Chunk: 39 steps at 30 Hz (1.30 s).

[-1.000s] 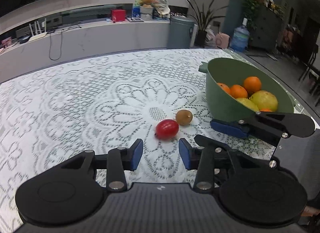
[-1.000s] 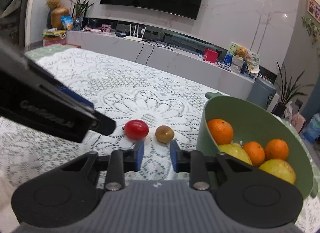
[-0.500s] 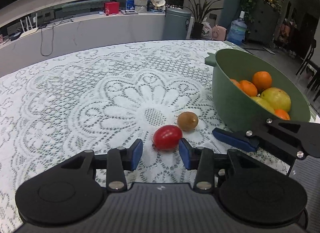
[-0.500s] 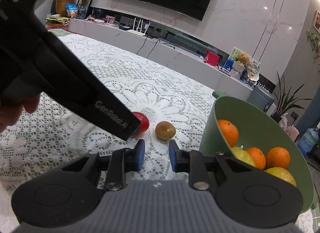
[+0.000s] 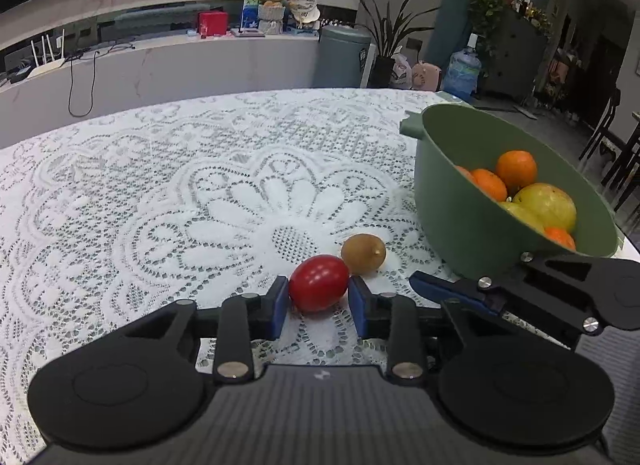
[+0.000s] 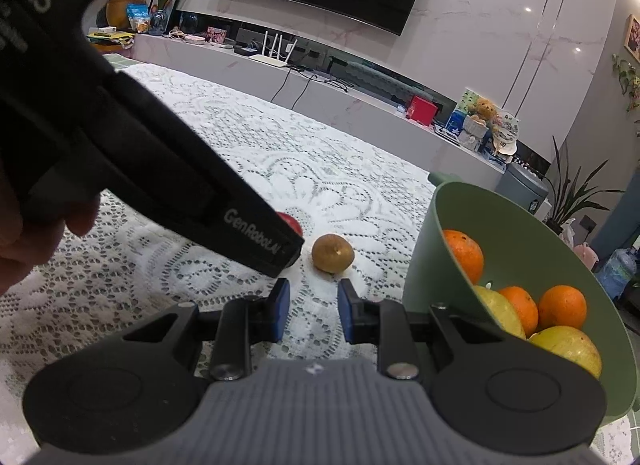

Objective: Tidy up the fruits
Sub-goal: 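Grasp the red plum with the left tool while the right tool approaches the kiwi, then grasp the brown kiwi with the right tool while the left tool holds the plum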

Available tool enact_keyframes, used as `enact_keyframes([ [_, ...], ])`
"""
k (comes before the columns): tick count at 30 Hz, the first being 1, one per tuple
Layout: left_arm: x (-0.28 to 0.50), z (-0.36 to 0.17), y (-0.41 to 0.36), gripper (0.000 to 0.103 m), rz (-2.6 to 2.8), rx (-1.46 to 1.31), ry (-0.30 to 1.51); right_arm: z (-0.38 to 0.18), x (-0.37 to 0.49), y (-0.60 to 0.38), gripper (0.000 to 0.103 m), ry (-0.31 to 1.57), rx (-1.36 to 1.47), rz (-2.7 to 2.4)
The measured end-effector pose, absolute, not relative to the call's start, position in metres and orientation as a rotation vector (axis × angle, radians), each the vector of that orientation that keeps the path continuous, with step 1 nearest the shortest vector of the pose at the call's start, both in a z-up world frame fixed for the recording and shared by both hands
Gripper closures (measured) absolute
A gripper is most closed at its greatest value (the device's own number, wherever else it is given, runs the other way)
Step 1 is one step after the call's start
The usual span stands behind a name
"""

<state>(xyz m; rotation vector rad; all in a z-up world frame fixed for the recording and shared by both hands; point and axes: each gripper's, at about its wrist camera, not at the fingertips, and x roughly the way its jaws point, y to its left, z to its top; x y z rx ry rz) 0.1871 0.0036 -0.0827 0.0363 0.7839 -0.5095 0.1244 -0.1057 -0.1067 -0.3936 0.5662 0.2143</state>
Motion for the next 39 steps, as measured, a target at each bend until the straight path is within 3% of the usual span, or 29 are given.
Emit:
enact_keyframes([
  [13, 0.176, -0.046, 0.041, 0.068, -0.362, -0.037, 0.786, -0.108, 0.138, -0.082, 0.081, 0.569, -0.306, 0.067],
  [23, 0.178, -0.042, 0.070, 0.068, -0.252, -0.129, 0.850, -0.105, 0.162, -0.071, 0.081, 0.606, -0.169, -0.051],
  [39, 0.175, -0.044, 0.070, 0.068, -0.249, -0.138, 0.862, -0.110, 0.179, -0.061, 0.079, 0.616, -0.196, -0.125],
])
